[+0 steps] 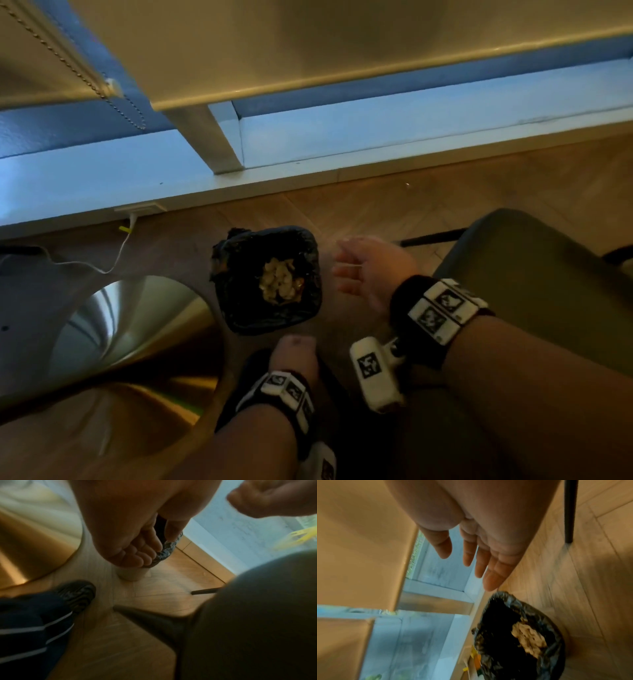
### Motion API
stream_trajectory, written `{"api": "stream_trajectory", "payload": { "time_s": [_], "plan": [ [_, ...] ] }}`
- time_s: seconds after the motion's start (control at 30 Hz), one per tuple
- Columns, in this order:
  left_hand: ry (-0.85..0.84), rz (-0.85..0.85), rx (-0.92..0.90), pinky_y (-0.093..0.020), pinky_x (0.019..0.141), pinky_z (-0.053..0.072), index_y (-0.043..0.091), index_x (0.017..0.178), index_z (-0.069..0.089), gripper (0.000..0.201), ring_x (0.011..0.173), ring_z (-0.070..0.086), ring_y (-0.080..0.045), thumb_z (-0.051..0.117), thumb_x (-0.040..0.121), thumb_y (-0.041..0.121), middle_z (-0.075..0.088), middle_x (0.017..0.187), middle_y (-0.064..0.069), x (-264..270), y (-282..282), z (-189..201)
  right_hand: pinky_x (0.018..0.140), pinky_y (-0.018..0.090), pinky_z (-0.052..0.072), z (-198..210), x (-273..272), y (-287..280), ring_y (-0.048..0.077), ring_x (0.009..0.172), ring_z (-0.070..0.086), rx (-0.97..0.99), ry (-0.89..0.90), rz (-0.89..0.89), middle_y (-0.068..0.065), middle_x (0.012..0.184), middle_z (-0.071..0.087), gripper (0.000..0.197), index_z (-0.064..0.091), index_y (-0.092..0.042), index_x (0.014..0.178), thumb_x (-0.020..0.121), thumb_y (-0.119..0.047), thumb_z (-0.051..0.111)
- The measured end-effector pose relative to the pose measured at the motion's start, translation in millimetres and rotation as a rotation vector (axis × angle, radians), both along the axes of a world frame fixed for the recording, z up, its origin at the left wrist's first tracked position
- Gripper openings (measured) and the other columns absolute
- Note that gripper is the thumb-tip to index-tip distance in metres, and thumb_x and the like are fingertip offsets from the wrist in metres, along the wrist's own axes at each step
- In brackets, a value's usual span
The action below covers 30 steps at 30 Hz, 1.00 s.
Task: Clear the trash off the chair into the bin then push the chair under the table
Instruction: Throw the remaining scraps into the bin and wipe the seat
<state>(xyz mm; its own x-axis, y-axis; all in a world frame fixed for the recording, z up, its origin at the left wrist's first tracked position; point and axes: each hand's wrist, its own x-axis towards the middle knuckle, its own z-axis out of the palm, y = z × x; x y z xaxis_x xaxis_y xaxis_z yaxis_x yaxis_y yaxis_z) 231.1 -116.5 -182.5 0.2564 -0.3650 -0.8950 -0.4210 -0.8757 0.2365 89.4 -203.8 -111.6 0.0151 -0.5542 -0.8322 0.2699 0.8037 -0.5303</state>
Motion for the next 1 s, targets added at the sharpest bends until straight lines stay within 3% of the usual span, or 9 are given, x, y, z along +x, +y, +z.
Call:
{"api": "stream_trajectory", "payload": {
  "time_s": [0.13,0.33,0.47,0.53,0.6,0.7,0.83,0.93,1.0],
  "plan": [
    [-0.146,0.079,-0.136,-0.035,0.078,0.048,0.018,0.105,0.061,0.02,0.082,0.058,-0.026,0.047,0.095,0.028,0.062,0.092,-0.007,0,-13,10,0.062,0.034,0.05,34,-73,46,0.022,0.075,0.063,-0.057,0.107,-0.069,0.008,0.087,0.066,0.018,0.065,-0.013,0.103,0.091,-0.025,0.06],
    [-0.061,-0.184,-0.508,-0.036,0.079,0.051,0.024,0.094,0.061,0.012,0.088,0.062,-0.028,0.051,0.092,0.03,0.066,0.093,-0.006,-40,-34,48,0.062,0.037,0.047,69,-170,152,0.021,0.074,0.063,-0.031,0.498,0.023,0.01,0.086,0.07,0.01,0.068,-0.022,0.087,0.092,-0.019,0.06],
    [0.167,-0.597,-0.662,-0.028,0.064,0.048,0.033,0.1,0.055,0.012,0.075,0.059,-0.011,0.055,0.089,0.027,0.059,0.087,0.009,-100,-12,97,0.077,0.042,0.054,70,-214,234,0.019,0.084,0.064,0.178,0.653,0.431,-0.002,0.092,0.069,0.012,0.066,-0.034,0.096,0.085,-0.04,0.066],
    [0.289,-0.992,-0.707,-0.031,0.074,0.053,0.034,0.11,0.055,0.027,0.079,0.058,-0.009,0.061,0.084,0.031,0.057,0.095,0.008,-128,15,110,0.084,0.038,0.054,73,-219,264,0.014,0.091,0.062,0.248,0.678,0.718,-0.008,0.101,0.064,0.04,0.06,-0.036,0.113,0.078,-0.052,0.07],
    [0.352,-1.416,-0.658,-0.033,0.089,0.051,0.035,0.13,0.046,0.053,0.099,0.056,-0.014,0.064,0.08,0.04,0.051,0.117,0.004,-149,46,110,0.086,0.033,0.053,75,-211,284,0.013,0.099,0.059,0.227,0.693,0.944,-0.008,0.115,0.054,0.079,0.047,-0.036,0.131,0.063,-0.064,0.075],
    [0.192,-1.762,-0.535,-0.043,0.097,0.047,0.038,0.143,0.027,0.064,0.119,0.044,-0.025,0.058,0.087,0.036,0.031,0.138,0.0,-174,79,98,0.087,0.036,0.054,73,-189,316,0.025,0.109,0.059,0.177,0.749,1.241,0.0,0.132,0.037,0.112,0.023,-0.036,0.141,0.048,-0.066,0.079],
    [0.149,-1.649,-0.581,-0.042,0.091,0.05,0.028,0.13,0.047,0.038,0.106,0.052,-0.025,0.045,0.095,0.016,0.041,0.126,-0.002,-192,82,91,0.083,0.039,0.049,48,-162,343,0.038,0.105,0.06,0.061,0.729,1.389,0.015,0.143,0.024,0.08,0.016,-0.03,0.146,0.083,-0.032,0.065],
    [0.15,-1.643,-0.559,-0.037,0.089,0.051,0.027,0.125,0.053,0.033,0.1,0.055,-0.02,0.041,0.097,0.014,0.048,0.118,0.0,-197,74,88,0.072,0.036,0.042,35,-165,342,0.036,0.101,0.061,-0.041,0.752,1.289,0.009,0.131,0.04,0.043,0.037,-0.028,0.131,0.091,-0.022,0.052],
    [0.17,-1.63,-0.558,-0.036,0.091,0.051,0.026,0.124,0.055,0.034,0.101,0.055,-0.018,0.041,0.097,0.013,0.05,0.116,0.001,-197,72,89,0.075,0.036,0.046,38,-173,333,0.031,0.102,0.062,-0.063,0.782,1.182,0.006,0.122,0.051,0.029,0.048,-0.026,0.12,0.092,-0.023,0.048]
  ]
}}
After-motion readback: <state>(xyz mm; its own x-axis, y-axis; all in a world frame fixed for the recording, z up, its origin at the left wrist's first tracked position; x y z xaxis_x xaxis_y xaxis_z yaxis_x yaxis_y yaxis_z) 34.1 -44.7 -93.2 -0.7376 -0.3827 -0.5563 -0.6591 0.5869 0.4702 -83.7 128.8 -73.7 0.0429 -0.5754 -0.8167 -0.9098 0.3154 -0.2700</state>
